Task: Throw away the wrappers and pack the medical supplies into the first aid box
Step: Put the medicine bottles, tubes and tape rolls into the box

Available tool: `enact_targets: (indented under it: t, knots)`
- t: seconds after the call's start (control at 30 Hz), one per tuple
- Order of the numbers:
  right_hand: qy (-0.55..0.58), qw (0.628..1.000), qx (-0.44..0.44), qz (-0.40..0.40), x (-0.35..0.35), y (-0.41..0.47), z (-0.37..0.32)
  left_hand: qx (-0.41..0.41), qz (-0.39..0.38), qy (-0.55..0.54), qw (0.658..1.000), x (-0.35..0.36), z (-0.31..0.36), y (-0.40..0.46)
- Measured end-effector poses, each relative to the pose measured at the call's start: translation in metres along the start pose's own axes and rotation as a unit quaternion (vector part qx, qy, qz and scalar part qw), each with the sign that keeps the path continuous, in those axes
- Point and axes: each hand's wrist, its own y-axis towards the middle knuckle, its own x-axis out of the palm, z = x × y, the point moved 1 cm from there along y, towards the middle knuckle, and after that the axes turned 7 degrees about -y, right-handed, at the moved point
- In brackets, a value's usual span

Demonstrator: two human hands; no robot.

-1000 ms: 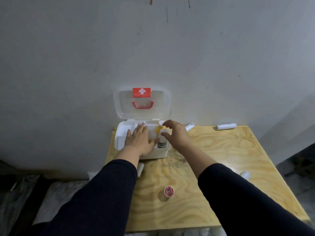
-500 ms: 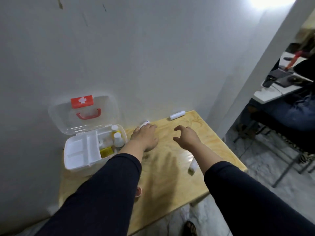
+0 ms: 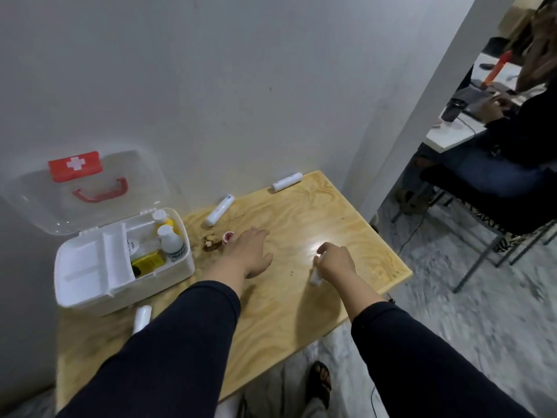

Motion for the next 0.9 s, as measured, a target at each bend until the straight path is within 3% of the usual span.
enact_targets:
  t: [0.53, 0.77, 0.9]
  knots:
    - [0.134, 0.99, -0.04, -0.025, -0.064, 0.114, -0.076, -0.119, 0.06, -0.061, 0.989, -0.045, 0.0, 0.069]
    - [0.246, 0.964, 0.037, -0.092, -0.06, 0.169, -0.105, -0.165, 0.072, -0.079, 0.981, -0.039, -0.002, 0.111]
    - [0.236, 0.966, 0.056, -0.085, -0.048, 0.178, -0.122, -0.189, 0.086, -0.097, 0.973, -0.033, -0.007, 0.115]
